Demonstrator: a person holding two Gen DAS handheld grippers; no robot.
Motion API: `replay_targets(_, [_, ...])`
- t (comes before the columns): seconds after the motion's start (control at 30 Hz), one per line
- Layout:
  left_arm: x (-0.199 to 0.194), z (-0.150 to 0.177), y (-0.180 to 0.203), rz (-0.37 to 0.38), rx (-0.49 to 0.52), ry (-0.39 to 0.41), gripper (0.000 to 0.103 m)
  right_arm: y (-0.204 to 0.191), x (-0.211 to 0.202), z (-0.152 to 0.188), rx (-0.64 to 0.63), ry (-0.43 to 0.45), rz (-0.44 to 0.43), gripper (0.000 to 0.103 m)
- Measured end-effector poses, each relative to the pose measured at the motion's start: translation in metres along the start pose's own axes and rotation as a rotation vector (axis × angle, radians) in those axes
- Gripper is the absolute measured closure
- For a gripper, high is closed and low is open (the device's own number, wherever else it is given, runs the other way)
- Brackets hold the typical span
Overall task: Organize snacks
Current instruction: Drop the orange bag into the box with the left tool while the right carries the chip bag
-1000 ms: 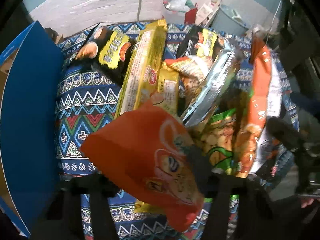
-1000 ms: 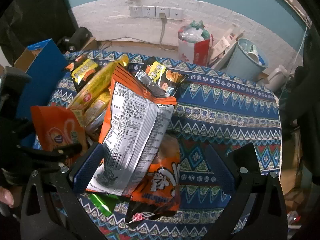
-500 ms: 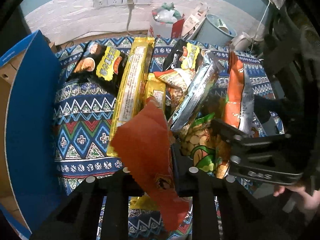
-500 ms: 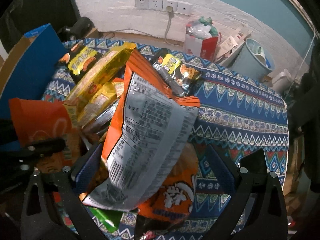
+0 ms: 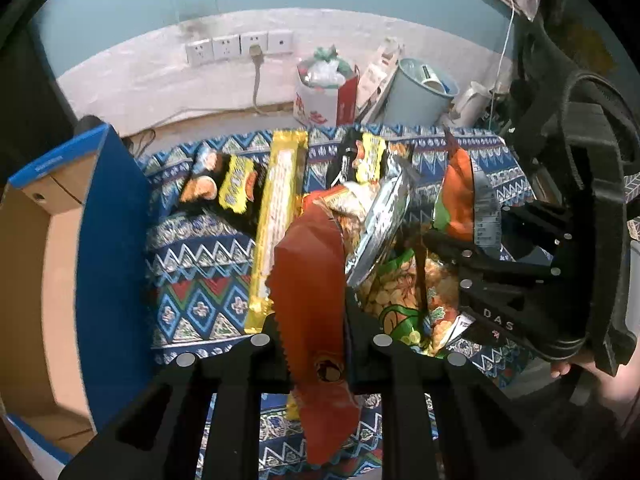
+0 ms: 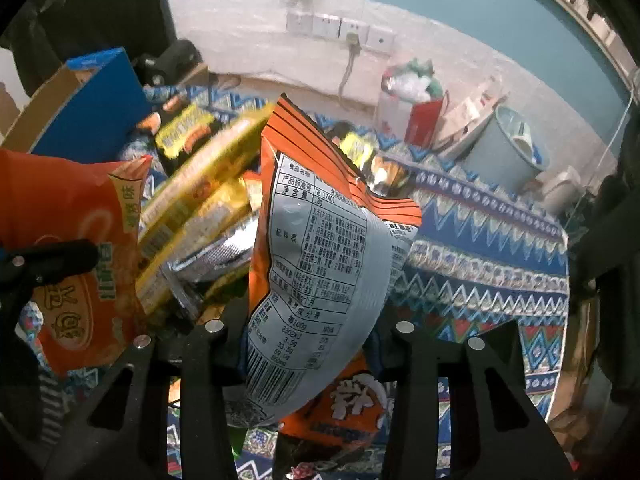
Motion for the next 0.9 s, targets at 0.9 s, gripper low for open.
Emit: replay_targets(0.9, [-0.079, -0.04, -0.1, -0.155, -0.097, 0.252, 0.087, -0.067, -0.046, -0.073, -0.084, 0.156, -0.072, 0.062])
Point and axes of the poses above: each gripper's, at about its wrist camera, not at the fingertips, and x roughly the way its jaws point, y to its right, z to its underside, the point moved 10 cm from there along x, roughly the way its jaws point, and after that the axes turned 11 degrees about -z, right-handed, at the moved point
